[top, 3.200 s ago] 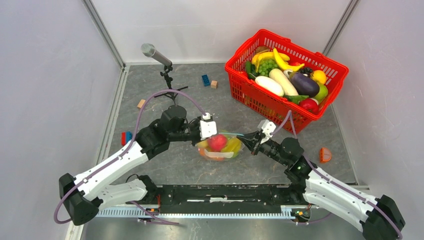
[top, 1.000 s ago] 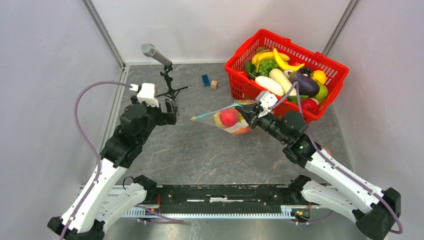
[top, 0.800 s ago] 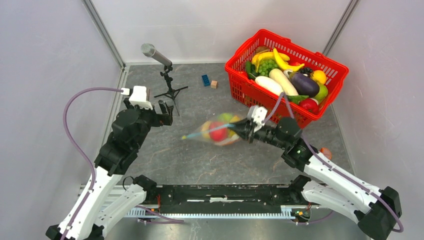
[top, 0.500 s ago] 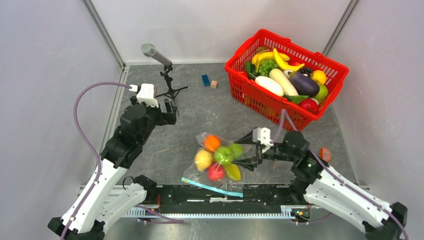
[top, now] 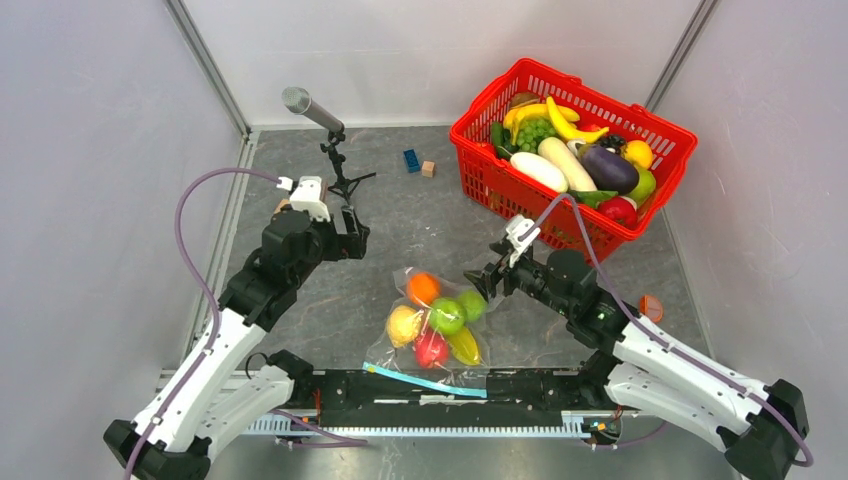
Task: Place the food in the zip-top bag and seal the zipper
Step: Reset both arms
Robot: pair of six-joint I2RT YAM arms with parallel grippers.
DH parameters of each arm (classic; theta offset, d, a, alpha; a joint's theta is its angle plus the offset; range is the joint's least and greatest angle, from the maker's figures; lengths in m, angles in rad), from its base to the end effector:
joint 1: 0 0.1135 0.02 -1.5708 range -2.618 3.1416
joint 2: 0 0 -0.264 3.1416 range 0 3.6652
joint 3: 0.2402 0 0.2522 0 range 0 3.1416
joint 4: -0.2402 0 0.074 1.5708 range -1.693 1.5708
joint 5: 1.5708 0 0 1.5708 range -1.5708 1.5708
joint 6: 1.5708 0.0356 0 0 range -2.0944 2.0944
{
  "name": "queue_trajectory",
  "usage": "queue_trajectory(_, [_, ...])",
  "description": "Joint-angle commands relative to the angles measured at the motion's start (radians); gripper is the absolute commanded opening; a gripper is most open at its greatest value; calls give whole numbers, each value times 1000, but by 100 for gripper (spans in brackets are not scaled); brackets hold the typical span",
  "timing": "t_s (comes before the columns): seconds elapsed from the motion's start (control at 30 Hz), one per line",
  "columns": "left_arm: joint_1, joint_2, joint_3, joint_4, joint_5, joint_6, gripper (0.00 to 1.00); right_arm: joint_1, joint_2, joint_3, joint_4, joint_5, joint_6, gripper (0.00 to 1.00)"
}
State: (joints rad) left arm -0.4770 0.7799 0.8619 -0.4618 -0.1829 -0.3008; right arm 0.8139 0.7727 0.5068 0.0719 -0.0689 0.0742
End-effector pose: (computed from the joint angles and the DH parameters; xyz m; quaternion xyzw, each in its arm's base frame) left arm 0.1564 -0.0736 0.3386 0.0215 0.8257 -0.1418 0.5455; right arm 0.1291 0.1402 0.2702 -0.2994 0.7117 0.2968 0.5619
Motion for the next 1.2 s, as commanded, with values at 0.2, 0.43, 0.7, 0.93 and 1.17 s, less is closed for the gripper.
queue_trajectory(0.2, [257, 84, 15, -34, 295, -179, 100, -11, 44, 323, -110, 483, -65, 89])
queue_trajectory(0.43, [270, 24, 58, -116, 46, -156, 100, -180, 79, 395, -206, 481, 5, 91])
queue_trajectory(0.7, [270, -40, 22, -107, -99, -190, 100, -251, -18, 295, -164, 365, 14, 92])
queue_trajectory(0.93, [268, -25, 53, -92, -121, -181, 100, -251, -132, 109, -67, 27, -13, 95])
queue_trajectory(1.17, [268, -39, 56, -78, -143, -162, 100, -251, -137, 91, -119, 90, -4, 97])
